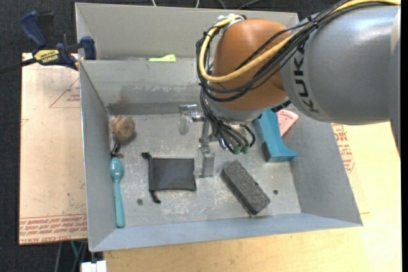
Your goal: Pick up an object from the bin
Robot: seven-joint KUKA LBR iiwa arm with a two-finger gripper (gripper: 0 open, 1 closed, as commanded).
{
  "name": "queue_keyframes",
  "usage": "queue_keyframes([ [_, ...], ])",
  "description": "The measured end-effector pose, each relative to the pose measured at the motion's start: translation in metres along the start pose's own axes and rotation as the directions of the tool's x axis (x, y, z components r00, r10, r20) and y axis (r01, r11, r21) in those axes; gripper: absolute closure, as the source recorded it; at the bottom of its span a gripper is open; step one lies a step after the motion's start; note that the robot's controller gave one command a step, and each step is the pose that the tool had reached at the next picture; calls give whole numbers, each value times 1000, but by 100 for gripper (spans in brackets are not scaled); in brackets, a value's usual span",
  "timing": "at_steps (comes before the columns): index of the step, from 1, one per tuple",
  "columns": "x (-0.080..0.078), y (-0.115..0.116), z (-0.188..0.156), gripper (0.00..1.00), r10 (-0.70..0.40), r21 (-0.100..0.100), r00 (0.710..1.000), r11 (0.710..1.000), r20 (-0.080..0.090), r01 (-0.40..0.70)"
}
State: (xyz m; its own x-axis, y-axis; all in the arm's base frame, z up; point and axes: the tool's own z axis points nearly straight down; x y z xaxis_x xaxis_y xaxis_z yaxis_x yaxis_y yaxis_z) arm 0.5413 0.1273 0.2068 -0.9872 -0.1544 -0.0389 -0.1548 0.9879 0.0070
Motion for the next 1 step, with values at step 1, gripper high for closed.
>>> queue_keyframes([
  [1, -10, -15, 63, 0, 39, 0, 999, 999, -1, -39],
])
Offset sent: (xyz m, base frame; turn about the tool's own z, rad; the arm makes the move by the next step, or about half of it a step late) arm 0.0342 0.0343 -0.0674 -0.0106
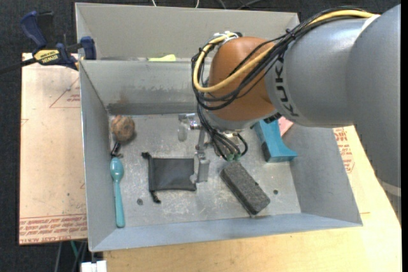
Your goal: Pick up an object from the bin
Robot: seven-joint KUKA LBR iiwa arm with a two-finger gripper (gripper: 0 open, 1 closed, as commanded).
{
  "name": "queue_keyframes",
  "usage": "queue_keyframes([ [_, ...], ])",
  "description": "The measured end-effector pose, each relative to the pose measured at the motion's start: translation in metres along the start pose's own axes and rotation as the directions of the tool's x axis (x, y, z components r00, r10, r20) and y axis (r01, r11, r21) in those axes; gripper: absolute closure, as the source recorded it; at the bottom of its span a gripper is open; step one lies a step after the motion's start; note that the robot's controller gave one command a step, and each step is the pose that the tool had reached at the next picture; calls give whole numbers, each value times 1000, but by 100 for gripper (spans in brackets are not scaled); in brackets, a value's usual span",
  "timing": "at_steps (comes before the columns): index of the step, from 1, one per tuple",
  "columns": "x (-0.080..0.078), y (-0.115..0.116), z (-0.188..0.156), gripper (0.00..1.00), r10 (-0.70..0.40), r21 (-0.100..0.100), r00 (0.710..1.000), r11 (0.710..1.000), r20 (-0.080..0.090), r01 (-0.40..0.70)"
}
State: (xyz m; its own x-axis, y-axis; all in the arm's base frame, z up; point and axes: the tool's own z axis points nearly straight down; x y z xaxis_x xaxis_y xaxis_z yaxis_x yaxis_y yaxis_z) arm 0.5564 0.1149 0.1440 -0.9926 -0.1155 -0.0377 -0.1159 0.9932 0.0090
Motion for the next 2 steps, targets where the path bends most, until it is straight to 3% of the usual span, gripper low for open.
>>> queue_keyframes([
  [1, -15, 30, 18, 0, -32, 0, 999, 999, 3, 32],
  [2, -9, 21, 51, 0, -60, 0, 998, 998, 6, 60],
])
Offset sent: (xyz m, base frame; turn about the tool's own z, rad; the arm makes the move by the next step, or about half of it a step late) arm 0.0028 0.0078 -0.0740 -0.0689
